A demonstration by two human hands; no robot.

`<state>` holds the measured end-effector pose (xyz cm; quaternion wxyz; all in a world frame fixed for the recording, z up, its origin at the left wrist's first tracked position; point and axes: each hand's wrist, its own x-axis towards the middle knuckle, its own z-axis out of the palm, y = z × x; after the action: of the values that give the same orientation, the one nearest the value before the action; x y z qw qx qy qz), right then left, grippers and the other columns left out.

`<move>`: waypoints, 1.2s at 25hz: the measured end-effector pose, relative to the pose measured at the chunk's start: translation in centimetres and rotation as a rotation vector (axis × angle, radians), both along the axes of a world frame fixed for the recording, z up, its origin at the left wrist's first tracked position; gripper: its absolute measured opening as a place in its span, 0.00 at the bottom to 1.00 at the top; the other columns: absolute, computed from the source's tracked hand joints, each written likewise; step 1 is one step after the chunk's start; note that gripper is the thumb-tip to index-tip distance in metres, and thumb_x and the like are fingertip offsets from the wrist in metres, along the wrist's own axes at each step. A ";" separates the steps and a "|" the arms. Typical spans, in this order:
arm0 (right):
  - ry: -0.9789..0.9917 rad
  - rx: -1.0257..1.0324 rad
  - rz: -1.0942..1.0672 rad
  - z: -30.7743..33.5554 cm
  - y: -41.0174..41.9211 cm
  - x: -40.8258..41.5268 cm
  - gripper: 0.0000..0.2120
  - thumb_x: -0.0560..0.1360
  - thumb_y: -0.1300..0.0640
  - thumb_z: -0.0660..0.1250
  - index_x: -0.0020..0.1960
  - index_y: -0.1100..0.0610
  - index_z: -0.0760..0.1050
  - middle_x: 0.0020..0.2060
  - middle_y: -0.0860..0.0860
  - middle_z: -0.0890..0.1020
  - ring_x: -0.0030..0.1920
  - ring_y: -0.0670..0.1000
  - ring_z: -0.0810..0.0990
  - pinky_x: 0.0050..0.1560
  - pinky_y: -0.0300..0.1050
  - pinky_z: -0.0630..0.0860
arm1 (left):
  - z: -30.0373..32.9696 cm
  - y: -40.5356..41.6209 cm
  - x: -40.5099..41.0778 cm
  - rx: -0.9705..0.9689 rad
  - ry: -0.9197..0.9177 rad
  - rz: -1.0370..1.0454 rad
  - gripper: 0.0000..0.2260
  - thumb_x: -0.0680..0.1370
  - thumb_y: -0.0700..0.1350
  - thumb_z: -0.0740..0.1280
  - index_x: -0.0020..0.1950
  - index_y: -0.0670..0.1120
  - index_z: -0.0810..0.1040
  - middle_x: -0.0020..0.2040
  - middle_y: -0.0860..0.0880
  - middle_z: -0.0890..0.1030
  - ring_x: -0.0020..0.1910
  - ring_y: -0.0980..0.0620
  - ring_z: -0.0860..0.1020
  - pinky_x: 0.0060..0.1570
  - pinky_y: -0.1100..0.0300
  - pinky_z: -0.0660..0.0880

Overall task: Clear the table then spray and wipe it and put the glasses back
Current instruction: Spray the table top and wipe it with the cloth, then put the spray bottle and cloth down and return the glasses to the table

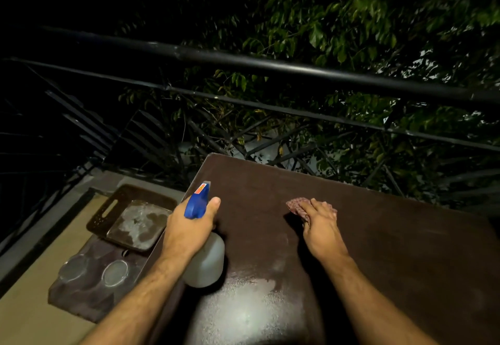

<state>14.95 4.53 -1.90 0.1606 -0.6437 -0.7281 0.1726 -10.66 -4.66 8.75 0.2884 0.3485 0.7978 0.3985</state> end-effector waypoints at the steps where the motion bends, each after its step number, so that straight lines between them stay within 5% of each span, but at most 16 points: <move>1: 0.002 0.021 0.000 0.7 0.2 -0.8 0.29 0.76 0.67 0.60 0.75 0.52 0.65 0.76 0.56 0.62 0.77 0.58 0.53 0.77 0.54 0.45 | 0.1 0.3 -0.6 0.009 -0.004 -0.017 0.21 0.78 0.55 0.70 0.33 0.46 0.67 0.25 0.52 0.70 0.24 0.57 0.70 0.30 0.58 0.65; 8: 0.038 0.126 -0.023 5.5 2.8 -9.8 0.30 0.76 0.67 0.58 0.76 0.53 0.62 0.77 0.53 0.58 0.78 0.57 0.49 0.77 0.54 0.40 | 0.8 2.8 -7.5 0.074 -0.074 -0.043 0.18 0.78 0.56 0.70 0.40 0.42 0.77 0.33 0.50 0.76 0.33 0.51 0.73 0.34 0.57 0.68; 12: 0.044 0.158 -0.009 6.3 4.5 -16.3 0.29 0.75 0.67 0.58 0.75 0.54 0.64 0.76 0.54 0.61 0.77 0.59 0.52 0.76 0.57 0.44 | 0.5 3.9 -14.1 0.088 -0.105 -0.071 0.14 0.77 0.59 0.70 0.40 0.50 0.77 0.32 0.54 0.75 0.34 0.51 0.74 0.36 0.57 0.69; 16: 0.081 0.122 0.049 5.8 5.3 -23.7 0.29 0.75 0.67 0.58 0.76 0.54 0.63 0.77 0.54 0.60 0.77 0.59 0.52 0.77 0.56 0.42 | -0.8 4.9 -22.2 0.082 -0.116 -0.085 0.13 0.72 0.65 0.71 0.43 0.56 0.81 0.42 0.51 0.86 0.46 0.49 0.85 0.51 0.48 0.81; 21: 0.131 0.074 0.097 3.1 5.7 -32.2 0.28 0.77 0.65 0.57 0.77 0.54 0.62 0.77 0.53 0.59 0.78 0.58 0.49 0.77 0.55 0.40 | -3.1 5.5 -28.8 0.107 -0.095 -0.074 0.08 0.79 0.54 0.70 0.50 0.50 0.83 0.45 0.52 0.85 0.44 0.55 0.82 0.46 0.58 0.77; 23: 0.135 0.044 0.130 1.6 5.3 -35.9 0.27 0.78 0.64 0.57 0.77 0.53 0.61 0.77 0.53 0.58 0.78 0.58 0.48 0.76 0.56 0.40 | -5.0 5.6 -31.1 0.123 -0.137 -0.076 0.08 0.80 0.48 0.70 0.53 0.45 0.82 0.49 0.51 0.85 0.49 0.56 0.83 0.55 0.56 0.77; 27: 0.144 -0.035 0.163 -1.7 4.4 -42.1 0.28 0.78 0.64 0.57 0.77 0.52 0.59 0.78 0.51 0.55 0.78 0.58 0.44 0.76 0.57 0.39 | -8.7 6.0 -34.9 0.095 -0.240 -0.041 0.04 0.80 0.42 0.70 0.55 0.48 0.82 0.49 0.56 0.83 0.43 0.74 0.81 0.57 0.61 0.74; 30: 0.143 -0.104 0.126 -4.6 3.4 -44.8 0.29 0.79 0.63 0.56 0.78 0.52 0.57 0.79 0.50 0.53 0.78 0.58 0.42 0.76 0.55 0.37 | -11.0 6.9 -36.2 0.084 -0.288 -0.020 0.08 0.79 0.39 0.71 0.47 0.53 0.79 0.49 0.55 0.82 0.45 0.65 0.81 0.62 0.53 0.75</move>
<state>-29.83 7.94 -6.52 0.1675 -0.5899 -0.7439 0.2655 -46.89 2.28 -2.22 0.3888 0.3075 0.7274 0.4745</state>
